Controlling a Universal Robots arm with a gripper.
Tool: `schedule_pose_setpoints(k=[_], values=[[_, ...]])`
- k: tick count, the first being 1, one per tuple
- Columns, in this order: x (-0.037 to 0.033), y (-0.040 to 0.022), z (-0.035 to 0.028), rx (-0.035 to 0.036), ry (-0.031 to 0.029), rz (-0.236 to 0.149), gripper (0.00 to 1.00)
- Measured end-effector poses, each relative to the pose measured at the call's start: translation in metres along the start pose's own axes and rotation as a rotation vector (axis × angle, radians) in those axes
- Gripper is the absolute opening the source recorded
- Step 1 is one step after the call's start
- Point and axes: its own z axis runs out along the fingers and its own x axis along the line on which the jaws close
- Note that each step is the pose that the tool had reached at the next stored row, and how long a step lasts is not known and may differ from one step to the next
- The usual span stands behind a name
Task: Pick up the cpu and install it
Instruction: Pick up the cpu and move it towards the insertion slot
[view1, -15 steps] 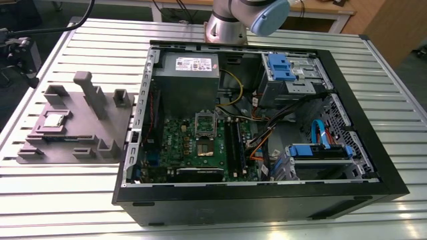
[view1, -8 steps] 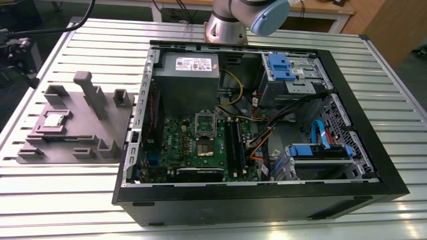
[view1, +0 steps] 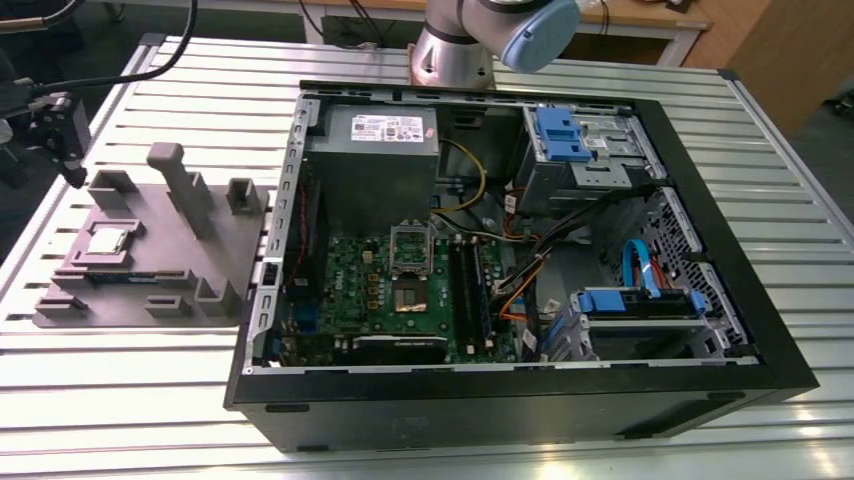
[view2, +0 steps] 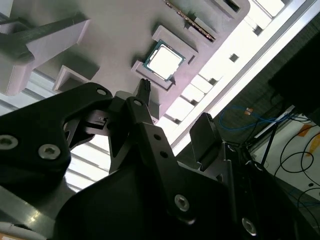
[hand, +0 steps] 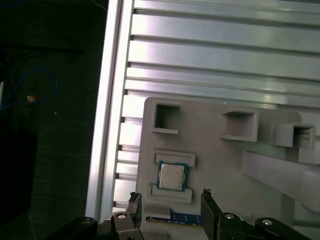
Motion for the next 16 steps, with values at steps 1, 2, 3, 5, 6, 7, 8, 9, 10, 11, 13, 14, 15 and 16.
schedule_pose_setpoints(k=[1,2,3,5,6,7,8,9,10,11,13,14,15,16], values=[[0.0000,-0.0001,0.0018,0.0000,0.0000,0.000,0.59],[-0.0001,-0.0002,0.0036,0.0000,0.0000,0.000,0.59],[-0.0001,-0.0002,0.0051,0.0000,0.0000,0.000,0.59],[-0.0001,-0.0003,0.0075,0.0000,0.0000,0.000,0.59],[-0.0001,-0.0004,0.0091,-0.0001,0.0000,0.000,0.59],[-0.0002,-0.0005,0.0110,-0.0006,-0.0001,0.000,0.59],[-0.0002,-0.0006,0.0128,-0.0011,-0.0001,0.000,0.59],[-0.0002,-0.0007,0.0145,-0.0015,0.0000,0.000,0.59],[-0.0003,-0.0008,0.0164,-0.0021,-0.0002,0.000,0.59],[-0.0003,-0.0008,0.0182,-0.0024,-0.0003,0.000,0.60],[-0.0003,-0.0010,0.0215,-0.0024,-0.0004,0.000,0.66],[-0.0004,-0.0011,0.0232,-0.0024,-0.0004,0.000,0.66],[-0.0004,-0.0011,0.0249,-0.0024,-0.0005,0.000,0.66],[-0.0004,-0.0012,0.0266,-0.0024,-0.0005,0.000,0.66]])
